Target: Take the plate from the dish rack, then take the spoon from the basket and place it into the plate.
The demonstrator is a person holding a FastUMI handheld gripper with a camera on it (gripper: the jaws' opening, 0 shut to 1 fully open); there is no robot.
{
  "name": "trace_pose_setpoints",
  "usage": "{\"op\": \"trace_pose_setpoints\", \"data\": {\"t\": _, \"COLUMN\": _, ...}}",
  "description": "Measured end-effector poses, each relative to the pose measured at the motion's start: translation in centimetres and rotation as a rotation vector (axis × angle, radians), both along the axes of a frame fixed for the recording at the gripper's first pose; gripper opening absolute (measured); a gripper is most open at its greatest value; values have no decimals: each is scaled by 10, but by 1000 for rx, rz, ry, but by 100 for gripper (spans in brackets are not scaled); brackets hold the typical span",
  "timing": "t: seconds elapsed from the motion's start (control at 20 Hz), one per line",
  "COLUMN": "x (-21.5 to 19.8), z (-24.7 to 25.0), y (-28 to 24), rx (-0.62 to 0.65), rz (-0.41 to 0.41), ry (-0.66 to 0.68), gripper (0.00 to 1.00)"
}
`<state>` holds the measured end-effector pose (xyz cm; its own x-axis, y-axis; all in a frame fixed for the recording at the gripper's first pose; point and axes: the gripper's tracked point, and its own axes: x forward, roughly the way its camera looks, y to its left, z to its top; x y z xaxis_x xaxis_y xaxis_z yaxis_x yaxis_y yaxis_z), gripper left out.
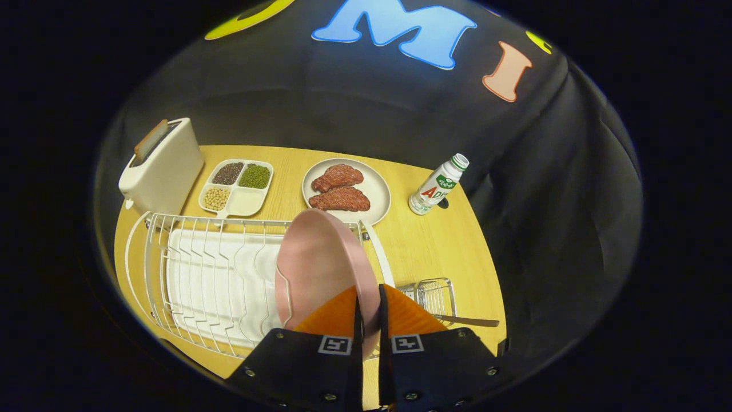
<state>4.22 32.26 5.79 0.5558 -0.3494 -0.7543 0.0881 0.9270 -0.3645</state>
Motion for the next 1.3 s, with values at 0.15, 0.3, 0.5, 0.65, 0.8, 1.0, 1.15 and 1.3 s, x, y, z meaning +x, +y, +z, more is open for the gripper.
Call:
{"op": "trace_pose_setpoints", "data": {"t": 0.15, "x": -5, "z": 7, "y": 7, "rx": -64, "rz": 26, "ry": 6, "gripper": 3}}
{"op": "trace_pose_setpoints", "data": {"t": 0.3, "x": 2, "z": 26, "y": 5, "rx": -130, "rz": 3, "ry": -31, "gripper": 3}}
{"op": "trace_pose_setpoints", "data": {"t": 0.5, "x": 5, "z": 50, "y": 2, "rx": -181, "rz": 8, "ry": -63, "gripper": 3}}
{"op": "trace_pose_setpoints", "data": {"t": 0.65, "x": -2, "z": 71, "y": -1, "rx": -136, "rz": 24, "ry": -97, "gripper": 3}}
{"op": "trace_pose_setpoints", "data": {"t": 0.8, "x": -22, "z": 89, "y": -11, "rx": -59, "rz": 33, "ry": -122, "gripper": 3}}
{"op": "trace_pose_setpoints", "data": {"t": 1.0, "x": -62, "z": 107, "y": -30, "rx": 37, "rz": 46, "ry": -157, "gripper": 3}}
{"op": "trace_pose_setpoints", "data": {"t": 1.15, "x": -95, "z": 105, "y": -43, "rx": 126, "rz": 64, "ry": -146, "gripper": 3}}
{"op": "trace_pose_setpoints", "data": {"t": 1.3, "x": -127, "z": 97, "y": -58, "rx": 204, "rz": 95, "ry": -135, "gripper": 3}}
